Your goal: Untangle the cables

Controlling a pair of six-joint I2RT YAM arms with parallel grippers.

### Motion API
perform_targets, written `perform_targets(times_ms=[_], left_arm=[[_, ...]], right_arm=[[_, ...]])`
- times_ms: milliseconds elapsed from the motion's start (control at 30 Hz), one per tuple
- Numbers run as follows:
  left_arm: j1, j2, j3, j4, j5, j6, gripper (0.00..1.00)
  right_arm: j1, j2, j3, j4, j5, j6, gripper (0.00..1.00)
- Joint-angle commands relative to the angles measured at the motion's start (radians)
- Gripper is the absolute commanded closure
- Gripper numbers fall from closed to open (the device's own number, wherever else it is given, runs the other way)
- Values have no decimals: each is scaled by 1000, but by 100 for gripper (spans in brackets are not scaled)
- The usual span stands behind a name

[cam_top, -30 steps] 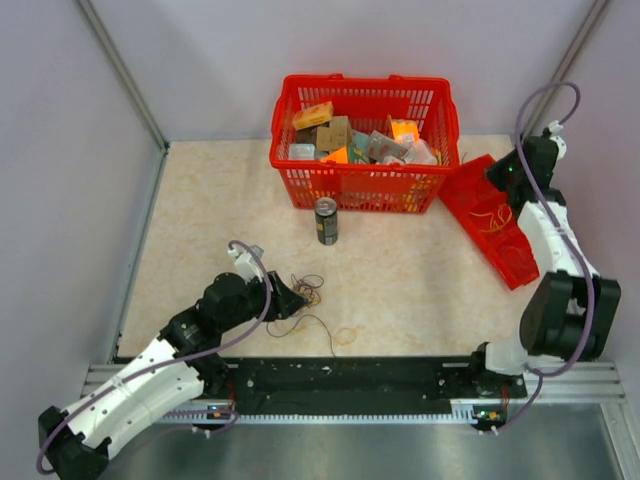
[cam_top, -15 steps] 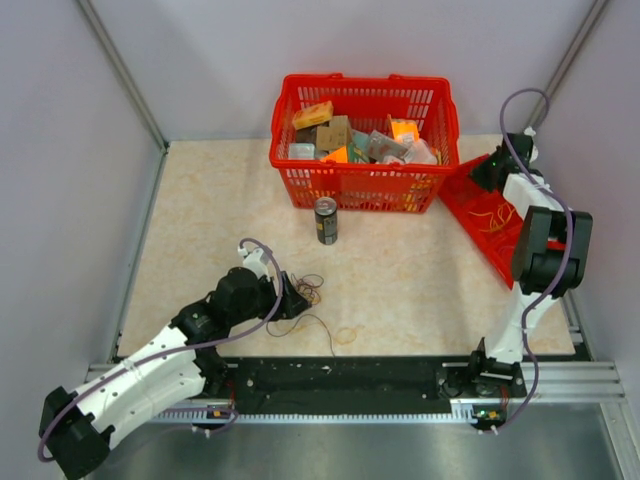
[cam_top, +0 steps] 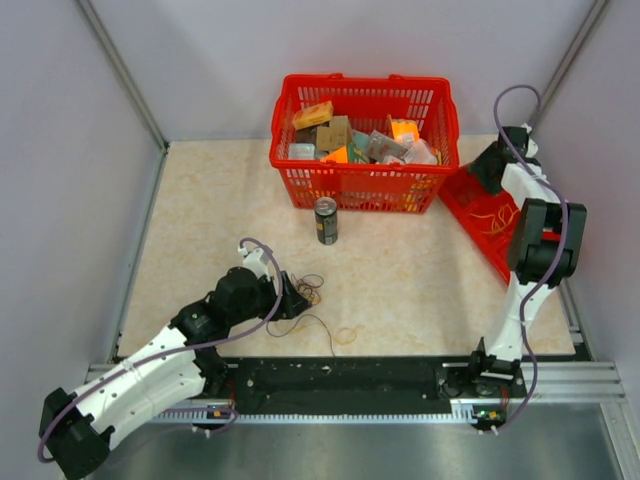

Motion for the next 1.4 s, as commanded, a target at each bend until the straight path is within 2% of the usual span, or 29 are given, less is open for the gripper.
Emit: perform_targets(times_ms=[0,133,300,400,533,600,733,800,900,967,1067,1133,1200,1300,1367], left_arm=[[4,-21,44,-3,-1,6,27],[4,-51,56,-40,4,-4,27],[4,-127,35,-64,-4,-11,27],[4,-156,16,-71,-33,-17,26],[4,-165,2,-71,-67,-19,27],[4,-160,-1,-64,-74,-13,27],[3,-142,4,-69,-99,-5,27],[4,-128,2,-64,-131,-8,32],[4,-98,-10,-37,-127,-14,33],[6,-70,-31,-3,-127,-31,33],[4,-13,-44,51,-113,-54,34],[6,25,-38,60,-74,-65,38],[4,53,-25,58,-67,-63,42],[3,83,-21,55,-58,-65,46],[4,91,-24,43,-48,-74,48]], right_arm=[[30,-50,61,-59,-4,-76,38],[58,-189,9,-104,33,-84,31],[69,-454,-167,-110,39,-96,31],[69,-634,-371,-110,65,-72,39],[99,-849,-672,-75,4,-55,49],[147,-945,-822,-67,-24,-65,52],[328,-1137,-989,-78,-115,-75,52],[456,-1222,-1066,-37,-174,-88,52],[670,-1309,-1143,51,-197,-95,45],[783,-1322,-1189,156,-205,-66,37],[937,-1198,-1201,313,-233,-18,36],[1025,-1086,-1177,400,-208,-12,37],[1148,-983,-1134,440,-153,-9,39],[1228,-857,-1079,465,-109,28,42],[1261,-805,-1045,413,-31,56,44]])
